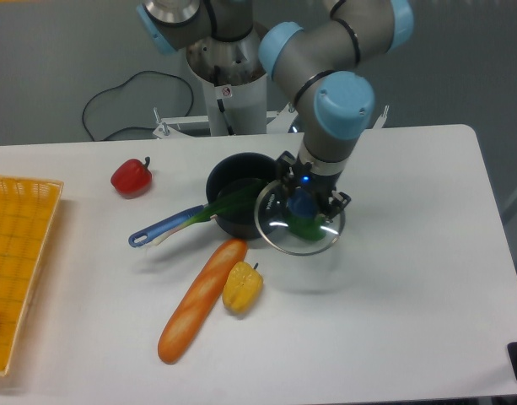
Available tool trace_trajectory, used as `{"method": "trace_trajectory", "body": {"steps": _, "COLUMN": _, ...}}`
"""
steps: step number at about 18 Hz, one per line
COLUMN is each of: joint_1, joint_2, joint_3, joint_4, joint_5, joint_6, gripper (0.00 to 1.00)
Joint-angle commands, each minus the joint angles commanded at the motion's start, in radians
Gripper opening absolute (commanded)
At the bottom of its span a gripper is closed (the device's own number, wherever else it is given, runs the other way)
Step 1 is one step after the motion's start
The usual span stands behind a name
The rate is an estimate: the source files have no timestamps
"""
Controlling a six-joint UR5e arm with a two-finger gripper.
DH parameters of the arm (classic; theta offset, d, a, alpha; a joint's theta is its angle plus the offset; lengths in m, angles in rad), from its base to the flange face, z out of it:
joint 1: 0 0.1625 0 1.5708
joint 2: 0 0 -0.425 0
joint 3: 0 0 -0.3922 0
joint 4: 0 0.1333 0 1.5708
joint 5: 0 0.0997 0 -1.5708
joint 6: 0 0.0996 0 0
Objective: Close the pot lid
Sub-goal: 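Lower the glass lid onto the saucepan rim, then hold the lid on the saucepan and open the gripper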
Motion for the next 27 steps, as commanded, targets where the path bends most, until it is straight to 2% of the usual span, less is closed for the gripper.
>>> {"method": "trace_trajectory", "body": {"steps": 5, "joint_1": -0.034, "joint_2": 0.045, "joint_3": -0.026, "joint_4": -0.058, "joint_5": -0.014, "joint_6": -0.049, "gripper": 0.37}}
{"method": "trace_trajectory", "body": {"steps": 13, "joint_1": -0.069, "joint_2": 0.107, "joint_3": -0.133, "joint_4": -0.049, "joint_5": -0.022, "joint_6": -0.043, "gripper": 0.37}}
{"method": "trace_trajectory", "body": {"steps": 16, "joint_1": -0.071, "joint_2": 0.124, "joint_3": -0.140, "joint_4": -0.046, "joint_5": -0.020, "joint_6": -0.038, "gripper": 0.37}}
{"method": "trace_trajectory", "body": {"steps": 20, "joint_1": -0.078, "joint_2": 0.147, "joint_3": -0.158, "joint_4": 0.018, "joint_5": -0.019, "joint_6": -0.014, "gripper": 0.37}}
{"method": "trace_trajectory", "body": {"steps": 24, "joint_1": -0.078, "joint_2": 0.154, "joint_3": -0.160, "joint_4": 0.050, "joint_5": -0.013, "joint_6": 0.015, "gripper": 0.37}}
{"method": "trace_trajectory", "body": {"steps": 27, "joint_1": -0.080, "joint_2": 0.161, "joint_3": -0.187, "joint_4": 0.095, "joint_5": 0.000, "joint_6": 0.038, "gripper": 0.37}}
